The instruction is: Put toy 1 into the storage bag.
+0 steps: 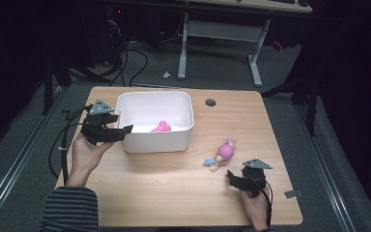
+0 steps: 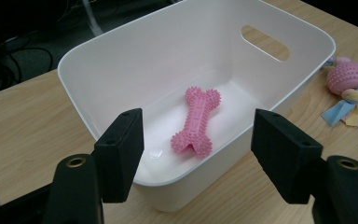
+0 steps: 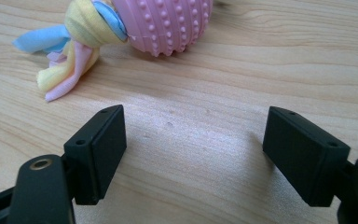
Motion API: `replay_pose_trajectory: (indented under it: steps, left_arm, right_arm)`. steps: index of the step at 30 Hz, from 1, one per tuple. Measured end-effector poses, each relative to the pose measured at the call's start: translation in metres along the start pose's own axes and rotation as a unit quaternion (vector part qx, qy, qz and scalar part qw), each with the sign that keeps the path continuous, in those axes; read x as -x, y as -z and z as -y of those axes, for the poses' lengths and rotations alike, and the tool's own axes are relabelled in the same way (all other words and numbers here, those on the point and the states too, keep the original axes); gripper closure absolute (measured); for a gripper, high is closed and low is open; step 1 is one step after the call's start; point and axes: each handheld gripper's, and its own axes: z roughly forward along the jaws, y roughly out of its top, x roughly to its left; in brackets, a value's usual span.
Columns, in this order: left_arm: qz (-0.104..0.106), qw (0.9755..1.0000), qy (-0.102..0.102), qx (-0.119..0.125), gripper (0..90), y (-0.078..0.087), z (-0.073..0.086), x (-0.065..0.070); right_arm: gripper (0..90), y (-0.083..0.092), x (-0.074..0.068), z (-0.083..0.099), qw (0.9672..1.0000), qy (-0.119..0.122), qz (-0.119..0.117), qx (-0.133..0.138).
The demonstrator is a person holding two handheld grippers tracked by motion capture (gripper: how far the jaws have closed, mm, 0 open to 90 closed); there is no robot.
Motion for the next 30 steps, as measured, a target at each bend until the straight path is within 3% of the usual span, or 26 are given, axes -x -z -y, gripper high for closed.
replay_pose_trajectory:
  steps: [10,24,30]
  left_arm:
    - [0.004,0.9997,0.015,0.018,34.9,0.011,0.012,-0.002]
    - [-0.003,0.9997,0.022,0.012,35.1,0.017,0.032,0.001]
    - [-0.001,0.9993,0.036,0.012,35.1,0.016,0.042,0.000]
  right_arm:
    - [21.3,0.000,0.000,0.000,1.0000,0.000,0.000,0.000]
    - [21.3,0.000,0.000,0.000,1.0000,0.001,0.000,0.000]
    - [21.3,0.000,0.000,0.000,1.0000,0.001,-0.001,-0.001]
